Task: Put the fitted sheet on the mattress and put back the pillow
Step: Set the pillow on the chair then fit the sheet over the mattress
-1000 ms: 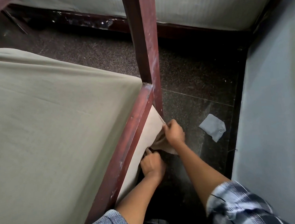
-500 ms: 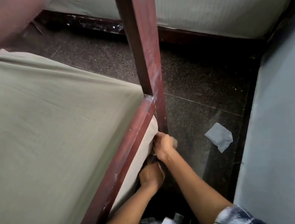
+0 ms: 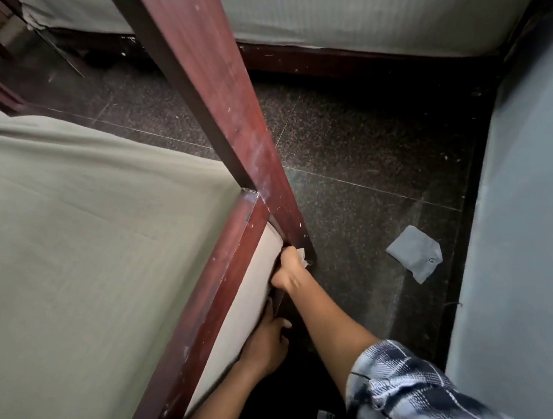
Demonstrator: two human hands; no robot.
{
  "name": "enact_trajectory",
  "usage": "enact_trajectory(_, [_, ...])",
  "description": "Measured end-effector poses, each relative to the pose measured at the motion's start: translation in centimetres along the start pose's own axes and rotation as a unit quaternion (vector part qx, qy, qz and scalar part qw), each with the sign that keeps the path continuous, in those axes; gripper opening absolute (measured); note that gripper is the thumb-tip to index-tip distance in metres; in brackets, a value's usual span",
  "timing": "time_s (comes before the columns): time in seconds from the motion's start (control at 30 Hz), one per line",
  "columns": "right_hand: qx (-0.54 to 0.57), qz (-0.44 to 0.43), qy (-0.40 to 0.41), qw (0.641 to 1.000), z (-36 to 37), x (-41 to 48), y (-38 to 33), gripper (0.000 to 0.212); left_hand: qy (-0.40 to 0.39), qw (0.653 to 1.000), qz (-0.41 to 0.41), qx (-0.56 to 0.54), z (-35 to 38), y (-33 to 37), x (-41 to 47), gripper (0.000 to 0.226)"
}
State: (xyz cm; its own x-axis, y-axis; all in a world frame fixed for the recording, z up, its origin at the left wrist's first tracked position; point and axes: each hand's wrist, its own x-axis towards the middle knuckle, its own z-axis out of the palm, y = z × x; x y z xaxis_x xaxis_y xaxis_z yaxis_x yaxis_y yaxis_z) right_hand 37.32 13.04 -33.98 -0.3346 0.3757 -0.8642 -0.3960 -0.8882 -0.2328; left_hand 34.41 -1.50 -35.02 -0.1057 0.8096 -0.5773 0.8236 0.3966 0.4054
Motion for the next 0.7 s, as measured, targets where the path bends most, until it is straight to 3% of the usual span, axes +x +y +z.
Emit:
enact_trajectory(0.13, [-0.071,-0.047,-0.008,0.996,-2.6,-1.1,-0.2,0.027,-0.003,0.999,-0.027,-0.043,-0.9,0.6,0.2,0.029])
enact_trajectory(0.27, [-0.062,-0.104,0.086,0.989,-6.1,-1.9,-0.7,0.024,0.008,1.000,-0.007,-0.020,-0.4,0.3,0.4,0.032])
enact_trajectory(0.43, [-0.015,-0.092,0.053,0.994,-5.3,-2.3,-0.6,0.036,0.067,0.997,0.026,0.001,-0.2,0.3,0.7,0.029])
enact_trajectory(0.7, [0.036,-0.086,0.011,0.996,-2.7,-1.6,1.3,0.028,0.031,0.999,-0.005,0.020,-0.6,0.9,0.3,0.027])
